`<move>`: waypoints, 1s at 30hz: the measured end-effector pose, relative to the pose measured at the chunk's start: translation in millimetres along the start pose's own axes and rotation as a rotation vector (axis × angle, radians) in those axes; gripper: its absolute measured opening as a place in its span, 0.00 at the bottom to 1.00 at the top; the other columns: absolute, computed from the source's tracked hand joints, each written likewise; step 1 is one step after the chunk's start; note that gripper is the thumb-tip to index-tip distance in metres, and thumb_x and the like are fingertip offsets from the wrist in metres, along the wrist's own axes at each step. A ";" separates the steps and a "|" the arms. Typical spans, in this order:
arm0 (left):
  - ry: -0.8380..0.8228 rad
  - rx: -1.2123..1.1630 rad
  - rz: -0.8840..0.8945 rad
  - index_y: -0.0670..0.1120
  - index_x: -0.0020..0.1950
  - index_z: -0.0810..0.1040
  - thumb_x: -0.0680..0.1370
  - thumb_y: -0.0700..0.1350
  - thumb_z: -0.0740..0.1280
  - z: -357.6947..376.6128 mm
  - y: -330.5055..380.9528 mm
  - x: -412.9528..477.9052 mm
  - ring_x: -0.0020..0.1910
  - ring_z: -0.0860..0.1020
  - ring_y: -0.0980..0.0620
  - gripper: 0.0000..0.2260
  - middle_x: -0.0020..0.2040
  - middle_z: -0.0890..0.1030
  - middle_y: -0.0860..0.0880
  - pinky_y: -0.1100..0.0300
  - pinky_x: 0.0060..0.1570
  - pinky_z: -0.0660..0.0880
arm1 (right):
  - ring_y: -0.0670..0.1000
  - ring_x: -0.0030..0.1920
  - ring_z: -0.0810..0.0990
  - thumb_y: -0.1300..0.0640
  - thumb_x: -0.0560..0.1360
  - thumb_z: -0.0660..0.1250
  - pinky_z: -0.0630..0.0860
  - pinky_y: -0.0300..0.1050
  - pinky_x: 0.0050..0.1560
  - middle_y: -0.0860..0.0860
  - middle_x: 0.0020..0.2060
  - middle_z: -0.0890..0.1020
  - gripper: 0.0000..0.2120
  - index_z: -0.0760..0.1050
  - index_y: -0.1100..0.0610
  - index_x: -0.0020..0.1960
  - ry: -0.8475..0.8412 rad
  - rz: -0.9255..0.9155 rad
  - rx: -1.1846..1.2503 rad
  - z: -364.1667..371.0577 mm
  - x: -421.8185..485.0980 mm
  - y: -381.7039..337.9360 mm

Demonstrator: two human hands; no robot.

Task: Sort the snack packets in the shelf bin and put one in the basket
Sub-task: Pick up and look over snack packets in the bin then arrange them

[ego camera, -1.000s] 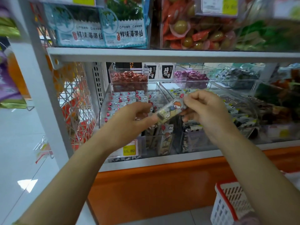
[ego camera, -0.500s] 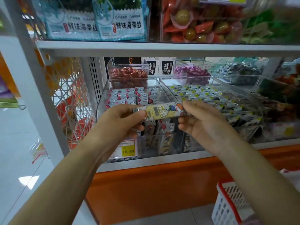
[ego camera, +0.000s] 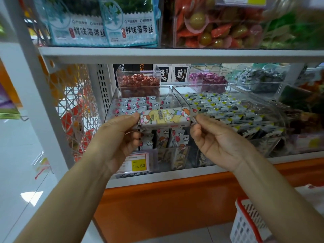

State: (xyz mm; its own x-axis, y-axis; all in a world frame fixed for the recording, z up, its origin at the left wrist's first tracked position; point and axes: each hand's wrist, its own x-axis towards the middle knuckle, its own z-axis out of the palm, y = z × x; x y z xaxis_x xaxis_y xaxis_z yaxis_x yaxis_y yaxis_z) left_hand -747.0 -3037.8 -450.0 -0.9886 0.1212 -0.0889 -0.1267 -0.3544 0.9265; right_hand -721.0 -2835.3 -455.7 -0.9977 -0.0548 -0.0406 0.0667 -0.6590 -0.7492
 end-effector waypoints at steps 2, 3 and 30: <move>-0.006 -0.078 -0.060 0.45 0.37 0.74 0.76 0.41 0.65 2.0 1.7 -0.6 0.20 0.69 0.59 0.07 0.24 0.72 0.52 0.70 0.18 0.68 | 0.45 0.28 0.79 0.65 0.65 0.66 0.77 0.33 0.28 0.53 0.29 0.78 0.04 0.79 0.63 0.38 -0.019 0.005 0.041 1.0 -0.4 -0.6; -0.013 -0.121 -0.087 0.44 0.39 0.74 0.76 0.41 0.65 2.2 2.7 -1.3 0.20 0.69 0.59 0.06 0.26 0.72 0.51 0.70 0.18 0.67 | 0.45 0.28 0.79 0.66 0.65 0.66 0.77 0.33 0.29 0.53 0.31 0.78 0.05 0.77 0.64 0.41 -0.025 0.006 0.061 1.3 -0.4 -0.7; -0.186 0.448 0.249 0.48 0.53 0.81 0.73 0.39 0.67 -2.5 0.4 -9.0 0.45 0.83 0.52 0.10 0.50 0.82 0.47 0.67 0.42 0.78 | 0.49 0.44 0.83 0.61 0.72 0.70 0.80 0.39 0.40 0.49 0.40 0.84 0.05 0.83 0.52 0.42 0.110 -0.475 -0.792 -4.4 -4.7 5.7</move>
State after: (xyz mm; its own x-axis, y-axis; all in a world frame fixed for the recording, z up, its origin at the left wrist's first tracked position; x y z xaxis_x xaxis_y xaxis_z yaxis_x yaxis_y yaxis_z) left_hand -738.3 -3041.3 -449.8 -0.9482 0.2605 0.1819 0.1965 0.0311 0.9800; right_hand -716.0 -2835.5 -462.6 -0.9164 0.1872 0.3538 -0.3378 0.1124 -0.9345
